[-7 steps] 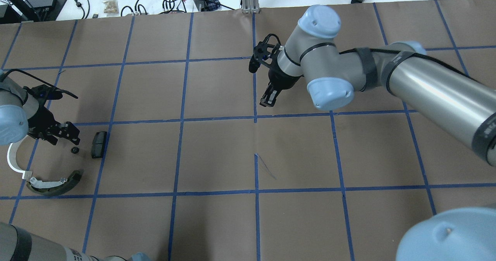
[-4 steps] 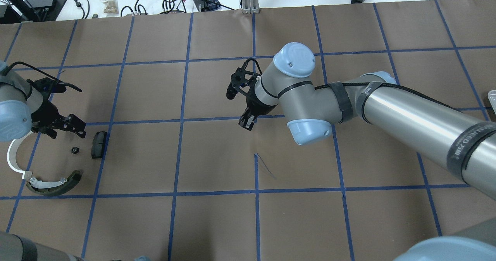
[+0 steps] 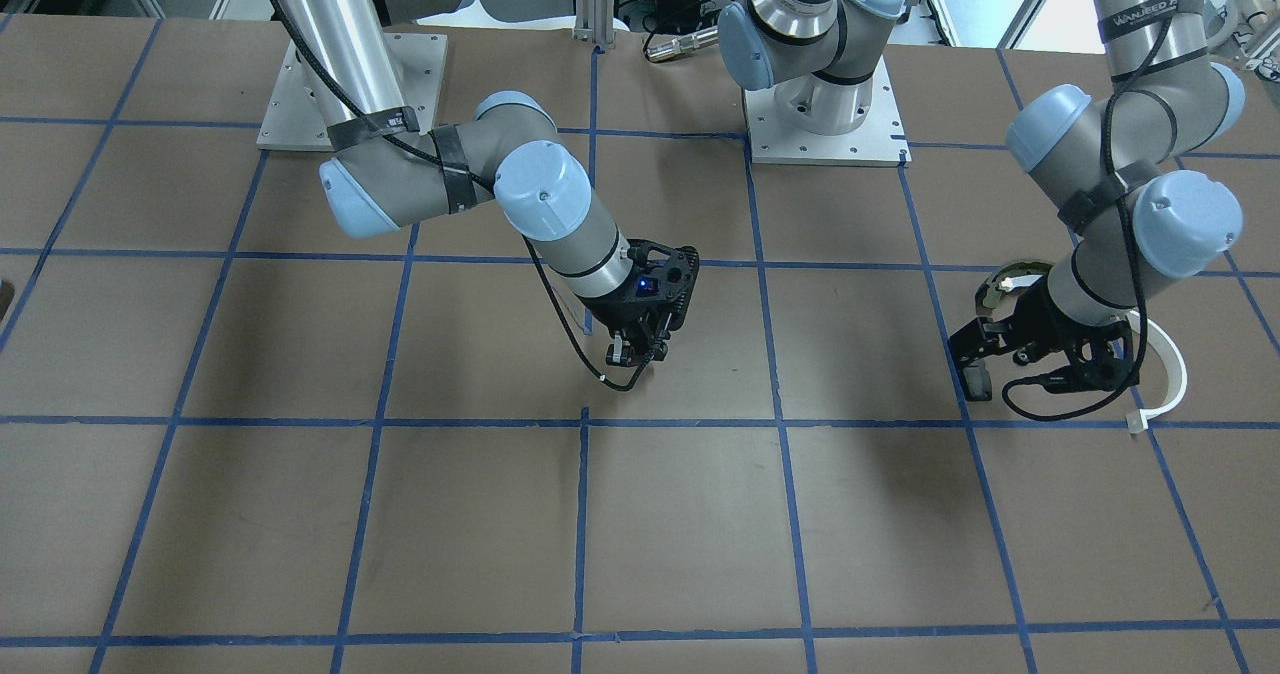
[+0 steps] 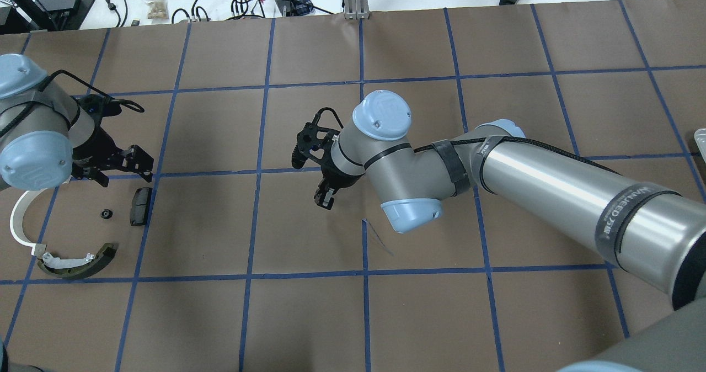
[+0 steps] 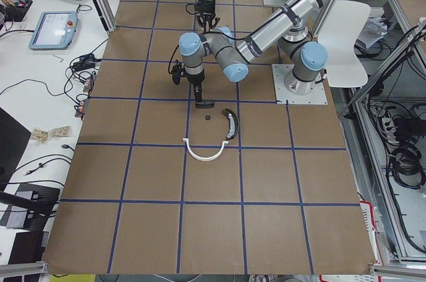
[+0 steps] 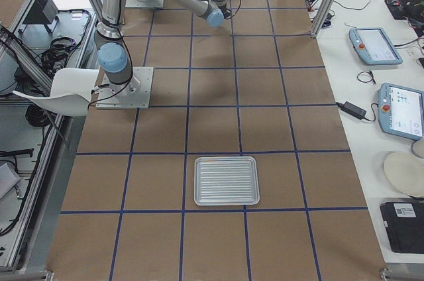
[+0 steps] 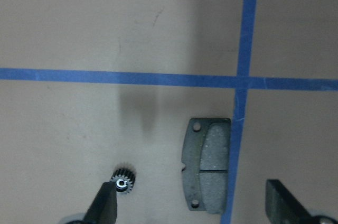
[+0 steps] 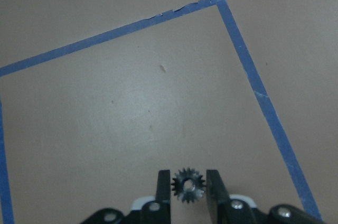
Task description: Place bearing gear from tray to pile
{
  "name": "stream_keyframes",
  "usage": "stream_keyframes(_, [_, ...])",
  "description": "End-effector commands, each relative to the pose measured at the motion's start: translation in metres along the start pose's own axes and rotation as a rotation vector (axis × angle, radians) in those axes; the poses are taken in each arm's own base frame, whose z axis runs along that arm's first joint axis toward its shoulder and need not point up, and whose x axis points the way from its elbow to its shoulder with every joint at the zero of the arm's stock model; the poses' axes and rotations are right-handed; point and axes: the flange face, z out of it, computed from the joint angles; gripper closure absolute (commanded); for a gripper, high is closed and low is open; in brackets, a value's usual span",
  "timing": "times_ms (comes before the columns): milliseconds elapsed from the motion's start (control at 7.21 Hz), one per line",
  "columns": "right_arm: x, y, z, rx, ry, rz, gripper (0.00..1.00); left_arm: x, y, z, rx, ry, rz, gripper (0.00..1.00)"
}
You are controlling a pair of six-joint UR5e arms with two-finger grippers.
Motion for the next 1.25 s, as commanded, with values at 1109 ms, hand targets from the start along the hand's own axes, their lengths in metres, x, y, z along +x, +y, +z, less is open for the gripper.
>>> stream_keyframes(1109, [0.119, 0.128, -0.257, -0.144, 0.150, 1.017, 0.00, 0.265, 0.042, -0.016, 0.040, 0.025, -0.161, 0.00])
